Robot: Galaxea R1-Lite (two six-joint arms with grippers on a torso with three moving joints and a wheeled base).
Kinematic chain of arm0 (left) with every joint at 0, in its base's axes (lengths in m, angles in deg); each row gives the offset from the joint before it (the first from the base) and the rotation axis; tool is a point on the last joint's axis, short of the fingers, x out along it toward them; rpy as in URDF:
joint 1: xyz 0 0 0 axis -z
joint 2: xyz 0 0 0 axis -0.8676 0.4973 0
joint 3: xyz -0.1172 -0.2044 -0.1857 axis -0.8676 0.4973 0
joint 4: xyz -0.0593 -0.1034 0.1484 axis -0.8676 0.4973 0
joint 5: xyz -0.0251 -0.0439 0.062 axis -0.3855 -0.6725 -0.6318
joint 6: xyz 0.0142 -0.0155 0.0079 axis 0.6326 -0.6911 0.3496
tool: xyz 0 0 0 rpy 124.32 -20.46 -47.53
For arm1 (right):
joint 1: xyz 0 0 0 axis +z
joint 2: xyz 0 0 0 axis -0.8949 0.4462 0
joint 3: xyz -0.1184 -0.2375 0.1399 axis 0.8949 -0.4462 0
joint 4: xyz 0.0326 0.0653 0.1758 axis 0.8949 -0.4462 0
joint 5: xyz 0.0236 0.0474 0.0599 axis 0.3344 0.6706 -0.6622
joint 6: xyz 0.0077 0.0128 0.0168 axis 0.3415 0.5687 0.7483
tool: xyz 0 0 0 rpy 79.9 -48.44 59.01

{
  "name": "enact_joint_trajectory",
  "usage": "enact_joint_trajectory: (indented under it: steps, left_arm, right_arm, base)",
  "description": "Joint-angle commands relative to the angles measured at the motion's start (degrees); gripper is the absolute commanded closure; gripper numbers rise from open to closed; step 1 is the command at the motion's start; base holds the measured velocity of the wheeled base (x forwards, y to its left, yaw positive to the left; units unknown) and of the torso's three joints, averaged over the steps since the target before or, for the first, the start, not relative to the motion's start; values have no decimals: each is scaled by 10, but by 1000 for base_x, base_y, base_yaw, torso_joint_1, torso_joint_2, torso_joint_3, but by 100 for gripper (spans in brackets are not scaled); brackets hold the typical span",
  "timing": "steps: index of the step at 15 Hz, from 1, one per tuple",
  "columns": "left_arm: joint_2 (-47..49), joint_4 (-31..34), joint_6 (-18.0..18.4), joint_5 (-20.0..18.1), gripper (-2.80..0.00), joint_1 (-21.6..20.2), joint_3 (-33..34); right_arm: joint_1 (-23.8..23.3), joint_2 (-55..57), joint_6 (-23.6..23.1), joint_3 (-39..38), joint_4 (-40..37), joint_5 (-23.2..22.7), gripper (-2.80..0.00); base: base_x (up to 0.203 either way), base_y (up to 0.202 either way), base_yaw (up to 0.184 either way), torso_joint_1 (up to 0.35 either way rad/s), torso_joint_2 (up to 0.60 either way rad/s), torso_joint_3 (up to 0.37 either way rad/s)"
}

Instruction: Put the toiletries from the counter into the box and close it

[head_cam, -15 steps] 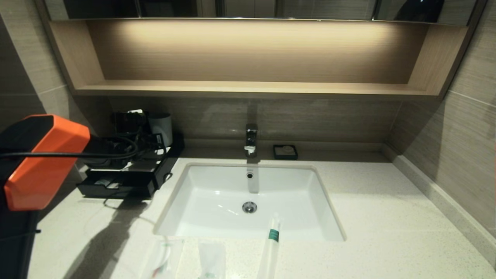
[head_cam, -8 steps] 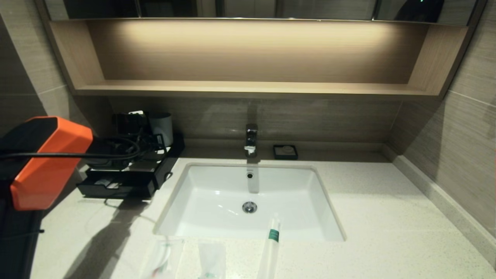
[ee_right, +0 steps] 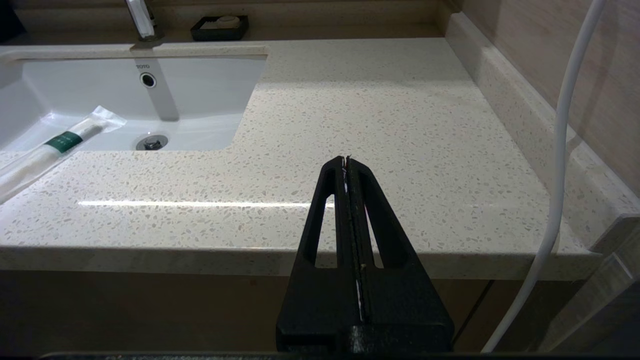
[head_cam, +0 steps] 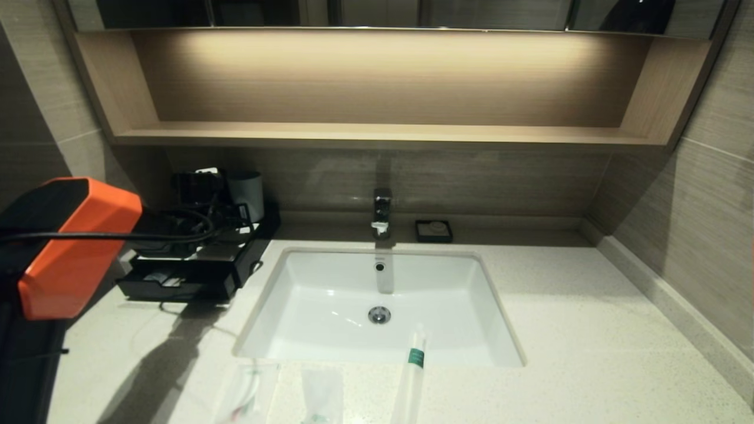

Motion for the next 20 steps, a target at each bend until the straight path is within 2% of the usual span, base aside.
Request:
enact_joint_trajectory:
  steps: [1, 6, 15, 20]
  left_arm:
    - [-19, -2, -1, 1, 0, 0, 23]
    - [-34, -13, -1, 0, 0, 0, 65]
    - [-22, -13, -2, -1, 0, 25, 40]
    - [-7, -13, -1, 0, 0, 26, 22]
  right_arm:
    - [0, 1, 0, 0, 1, 0, 0]
    - [0, 1, 0, 0, 0, 0, 0]
    - [0, 1, 0, 0, 1, 0, 0]
    - [0, 1, 0, 0, 1, 0, 0]
  base:
    - [0, 0, 0, 0, 0, 0]
    - [0, 0, 0, 0, 0, 0]
    - [0, 0, 0, 0, 0, 0]
    - [0, 0, 0, 0, 0, 0]
